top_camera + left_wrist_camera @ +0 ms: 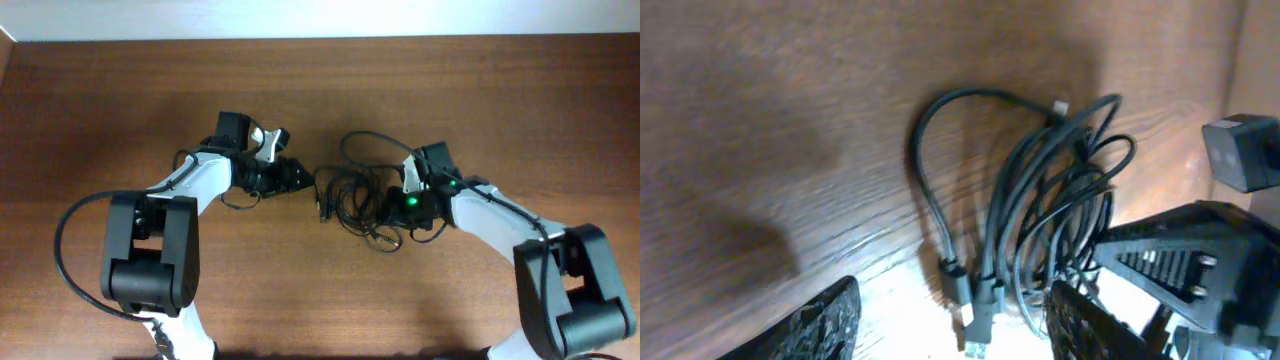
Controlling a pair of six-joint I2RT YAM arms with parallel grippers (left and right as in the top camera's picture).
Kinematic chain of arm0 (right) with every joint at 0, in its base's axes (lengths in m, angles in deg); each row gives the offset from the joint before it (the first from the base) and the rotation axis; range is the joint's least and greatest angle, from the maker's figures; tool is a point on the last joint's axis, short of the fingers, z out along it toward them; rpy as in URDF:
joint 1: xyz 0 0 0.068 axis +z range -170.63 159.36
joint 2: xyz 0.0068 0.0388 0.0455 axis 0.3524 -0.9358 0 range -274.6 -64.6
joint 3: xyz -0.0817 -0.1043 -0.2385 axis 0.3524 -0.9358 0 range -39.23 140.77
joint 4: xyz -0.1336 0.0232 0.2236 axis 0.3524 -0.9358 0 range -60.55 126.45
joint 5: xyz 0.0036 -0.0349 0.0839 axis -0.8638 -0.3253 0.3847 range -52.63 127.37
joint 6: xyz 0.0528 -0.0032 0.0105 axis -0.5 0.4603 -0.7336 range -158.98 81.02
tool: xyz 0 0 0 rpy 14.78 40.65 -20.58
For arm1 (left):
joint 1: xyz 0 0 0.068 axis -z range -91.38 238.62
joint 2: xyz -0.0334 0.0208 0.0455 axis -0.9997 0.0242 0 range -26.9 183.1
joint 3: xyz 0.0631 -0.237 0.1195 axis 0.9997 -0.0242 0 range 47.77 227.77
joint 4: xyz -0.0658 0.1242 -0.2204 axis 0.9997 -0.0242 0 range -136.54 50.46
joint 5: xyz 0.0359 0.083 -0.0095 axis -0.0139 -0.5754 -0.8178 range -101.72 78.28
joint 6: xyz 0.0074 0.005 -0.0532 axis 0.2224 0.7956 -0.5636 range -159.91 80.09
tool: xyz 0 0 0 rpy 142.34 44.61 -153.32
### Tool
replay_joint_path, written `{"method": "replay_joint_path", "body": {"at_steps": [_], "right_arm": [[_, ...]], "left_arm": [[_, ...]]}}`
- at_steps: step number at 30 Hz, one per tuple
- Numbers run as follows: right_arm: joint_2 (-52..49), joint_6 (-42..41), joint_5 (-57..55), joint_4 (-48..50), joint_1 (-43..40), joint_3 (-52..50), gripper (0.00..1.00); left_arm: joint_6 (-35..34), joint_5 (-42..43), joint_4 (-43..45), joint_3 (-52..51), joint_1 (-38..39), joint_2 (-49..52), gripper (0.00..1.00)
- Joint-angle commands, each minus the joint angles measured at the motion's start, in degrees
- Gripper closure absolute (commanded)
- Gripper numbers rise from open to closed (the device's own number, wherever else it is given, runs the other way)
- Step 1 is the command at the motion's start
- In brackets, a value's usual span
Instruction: Untangle cables
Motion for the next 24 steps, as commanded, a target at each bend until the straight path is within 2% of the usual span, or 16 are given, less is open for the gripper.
{"method": "replay_joint_path", "body": {"at_steps": [1, 2, 4, 6, 10, 12, 14, 16, 18, 20, 21, 23, 24], "right_arm": [[5.2, 3.1, 1.1, -3.4, -0.3, 7.1, 0.54], [5.3, 3.1, 0.5, -3.6, -0.4, 7.4, 0.39], [4.9, 3.1, -5.0, -5.9, -0.9, 7.4, 0.36], [4.2, 3.0, -11.4, -9.4, -1.7, 7.3, 0.29], [1.8, 2.8, -12.3, -11.6, -5.7, 6.9, 0.23], [1.6, 2.9, -12.4, -11.7, -6.8, 6.9, 0.00], [1.6, 2.9, -12.4, -11.8, -6.8, 6.9, 0.01], [1.6, 4.2, -12.6, -11.9, -6.7, 6.8, 0.01], [1.6, 4.2, -13.9, -11.0, -6.7, 6.3, 0.01], [1.6, 4.2, -13.9, -9.8, -6.7, 6.3, 0.01], [1.6, 4.2, -13.9, -9.7, -6.7, 6.3, 0.01], [1.6, 4.2, -13.9, -9.2, -6.7, 6.3, 0.02], [1.6, 4.2, -13.9, -9.2, -6.7, 6.3, 0.01]], "left_arm": [[1.8, 3.3, 0.4, 0.7, 0.2, -1.7, 0.29], [1.8, 3.3, 0.3, 0.7, 0.9, -1.7, 0.22], [1.8, 3.2, 0.4, 0.7, 2.4, -1.7, 0.20], [1.0, 2.8, 0.5, 0.7, 4.5, -1.7, 0.26], [-4.3, -4.4, 0.5, 0.9, 10.4, -1.7, 0.31], [-4.9, -7.6, 0.5, 1.0, 11.7, -1.9, 0.31], [-4.9, -11.9, 0.4, 1.0, 11.8, -2.2, 0.30], [-4.9, -19.4, 0.0, 1.0, 11.8, -2.3, 0.25], [-4.9, -18.9, -1.1, 1.0, 11.8, -2.8, 0.23], [-6.6, -17.1, -2.4, 1.0, 12.2, -7.0, 0.27], [-8.6, -19.8, -3.2, 1.0, 12.5, -9.5, 0.25], [-12.3, -26.4, -4.8, 1.0, 13.8, -13.3, 0.19], [-13.0, -29.2, -5.3, 1.0, 15.4, -15.2, 0.12]]}}
